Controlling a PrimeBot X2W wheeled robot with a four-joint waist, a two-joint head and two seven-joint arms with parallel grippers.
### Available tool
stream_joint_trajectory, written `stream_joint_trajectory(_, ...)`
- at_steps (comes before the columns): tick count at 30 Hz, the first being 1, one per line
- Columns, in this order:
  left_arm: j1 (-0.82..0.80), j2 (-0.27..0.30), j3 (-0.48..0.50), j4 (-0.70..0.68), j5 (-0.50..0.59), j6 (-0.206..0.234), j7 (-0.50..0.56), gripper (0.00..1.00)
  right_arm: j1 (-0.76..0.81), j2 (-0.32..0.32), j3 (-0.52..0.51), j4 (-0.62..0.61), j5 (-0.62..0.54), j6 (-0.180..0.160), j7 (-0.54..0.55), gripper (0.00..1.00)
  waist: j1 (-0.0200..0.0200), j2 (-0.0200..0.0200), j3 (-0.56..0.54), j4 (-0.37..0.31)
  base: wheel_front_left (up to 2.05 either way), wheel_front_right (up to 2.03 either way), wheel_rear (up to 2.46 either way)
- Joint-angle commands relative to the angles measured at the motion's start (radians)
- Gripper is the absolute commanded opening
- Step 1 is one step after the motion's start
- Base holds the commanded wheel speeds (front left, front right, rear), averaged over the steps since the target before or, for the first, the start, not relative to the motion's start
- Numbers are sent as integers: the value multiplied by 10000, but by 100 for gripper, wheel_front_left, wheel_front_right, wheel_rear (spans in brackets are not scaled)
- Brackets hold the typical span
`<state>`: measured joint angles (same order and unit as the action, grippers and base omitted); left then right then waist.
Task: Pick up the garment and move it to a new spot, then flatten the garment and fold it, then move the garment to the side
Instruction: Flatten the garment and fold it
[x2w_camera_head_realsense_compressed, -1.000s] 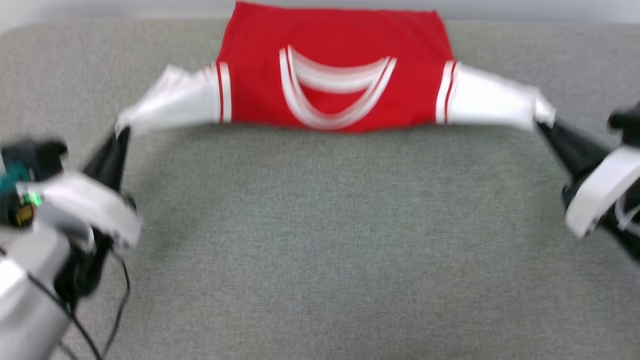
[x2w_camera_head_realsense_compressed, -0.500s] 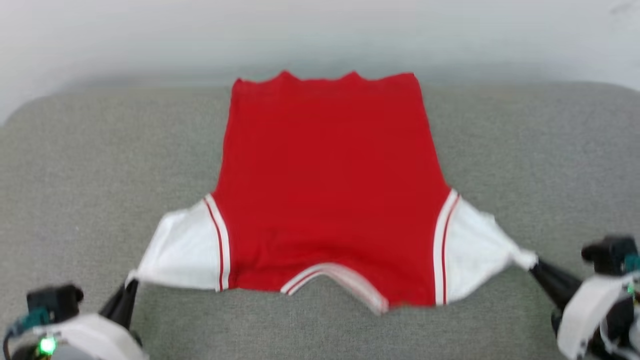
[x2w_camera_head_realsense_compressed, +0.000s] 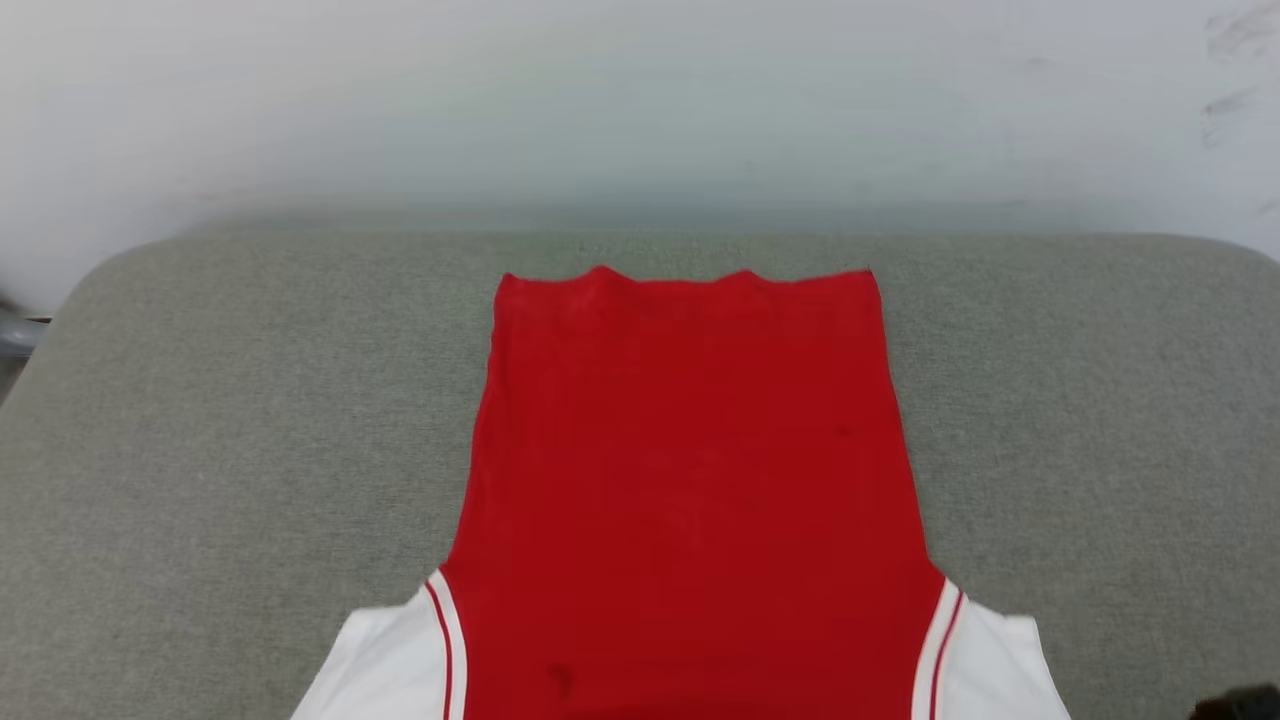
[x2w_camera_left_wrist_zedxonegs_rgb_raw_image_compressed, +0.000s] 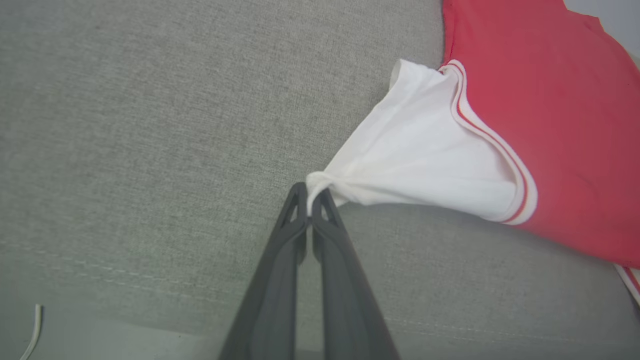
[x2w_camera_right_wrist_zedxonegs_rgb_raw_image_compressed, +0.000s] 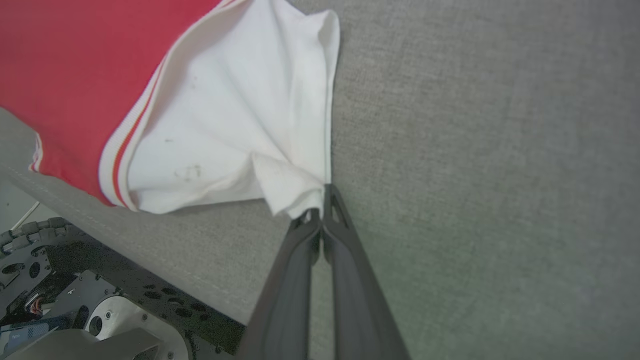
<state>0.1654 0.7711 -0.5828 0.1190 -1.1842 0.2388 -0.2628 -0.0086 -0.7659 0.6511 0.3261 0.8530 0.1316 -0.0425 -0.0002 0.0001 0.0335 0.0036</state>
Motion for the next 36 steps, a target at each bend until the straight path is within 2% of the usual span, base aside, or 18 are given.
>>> stream_joint_trajectory(1,278,-36,56,-8,-6,60,-25,0,437,-75,-110,14,54,-18,96,0,2,-1,-112,98,0,0,0)
stream_joint_trajectory(5,548,-164,151,-47,96,44,-25,0,1122,-64,-368,-157,90,-18,326,0,2,-1,-182,204,0,0,0)
stream_joint_trajectory(9,432,-338,110,-36,203,-40,-26,0,1319,216,-839,-338,10,-18,355,2,2,-1,-195,249,0,0,0)
stream_joint_trajectory(10,359,-373,81,-30,234,-66,-26,0,1305,305,-1011,-365,-7,-18,345,29,2,-1,-193,255,0,0,0)
stream_joint_trajectory(11,291,-400,59,-20,285,-66,-26,0,1273,359,-1160,-397,-46,-18,349,49,2,-1,-189,263,0,0,0)
stream_joint_trajectory(12,248,-428,39,-13,304,-90,-26,0,1219,408,-1312,-446,-104,-18,369,96,2,-1,-178,269,0,0,0)
stream_joint_trajectory(13,207,-454,10,-6,341,-104,-26,0,1159,460,-1494,-485,-120,-16,384,100,2,-1,-166,274,0,0,0)
stream_joint_trajectory(15,95,-514,4,-13,425,-119,-26,0,991,533,-1884,-655,-129,-16,397,100,2,-1,-132,288,0,0,0)
stream_joint_trajectory(21,-223,-843,260,-291,898,-162,-26,0,149,220,-3590,-1357,-561,-16,411,100,2,-1,72,459,0,0,0)
stream_joint_trajectory(26,-647,-1196,554,-528,1416,-223,-26,0,-1222,47,-4765,-2175,-1121,-13,1018,100,2,-1,475,838,0,0,0)
stream_joint_trajectory(30,-1123,-1483,587,-668,1842,-285,-26,0,-2664,49,-5037,-2892,-1320,-13,2215,100,2,-1,1037,1209,0,0,0)
stream_joint_trajectory(36,-1965,-2007,619,-750,2490,-447,-26,0,-4880,49,-4571,-3190,-1769,-15,4816,100,2,-1,2005,1940,0,0,0)
